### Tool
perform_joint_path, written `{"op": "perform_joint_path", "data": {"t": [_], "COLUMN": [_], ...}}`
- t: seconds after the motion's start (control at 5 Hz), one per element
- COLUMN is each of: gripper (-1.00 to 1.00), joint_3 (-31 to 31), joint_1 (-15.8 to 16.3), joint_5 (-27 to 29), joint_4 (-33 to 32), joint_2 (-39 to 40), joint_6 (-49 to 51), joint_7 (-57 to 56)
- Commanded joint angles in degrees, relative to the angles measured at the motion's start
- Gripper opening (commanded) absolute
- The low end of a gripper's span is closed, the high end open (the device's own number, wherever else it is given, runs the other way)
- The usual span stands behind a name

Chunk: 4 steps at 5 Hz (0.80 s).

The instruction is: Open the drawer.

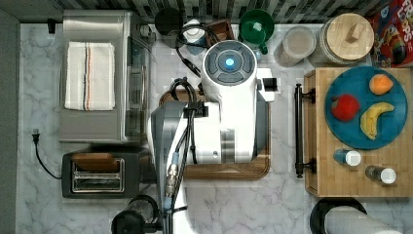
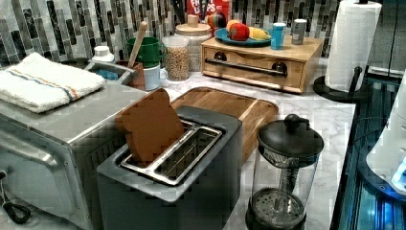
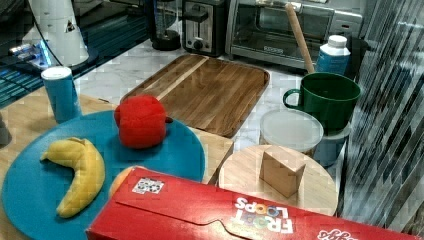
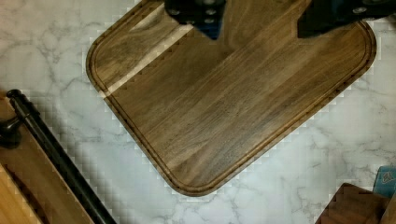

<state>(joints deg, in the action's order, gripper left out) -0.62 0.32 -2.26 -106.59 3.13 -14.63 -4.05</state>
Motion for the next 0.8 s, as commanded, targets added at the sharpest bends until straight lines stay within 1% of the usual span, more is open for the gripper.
{"op": "perform_joint_path", "data": {"t": [0.2,0.4,0.6,0.8], "gripper": [1.00,1.00,1.00,1.00], "joint_3": [-0.2,-0.1,0.9,2.0], "joint_1": [0.0,0.1,-1.0,-3.7], "joint_5": [-0.1,0.0,-3.0,-1.5], "joint_4": [-0.1,-0.1,1.8,1.5], "joint_2": [0.1,0.1,0.2,-0.3], "joint_6": [0.0,0.0,1.6,1.4], "joint_7": [-0.1,-0.1,-8.2,-17.9]}}
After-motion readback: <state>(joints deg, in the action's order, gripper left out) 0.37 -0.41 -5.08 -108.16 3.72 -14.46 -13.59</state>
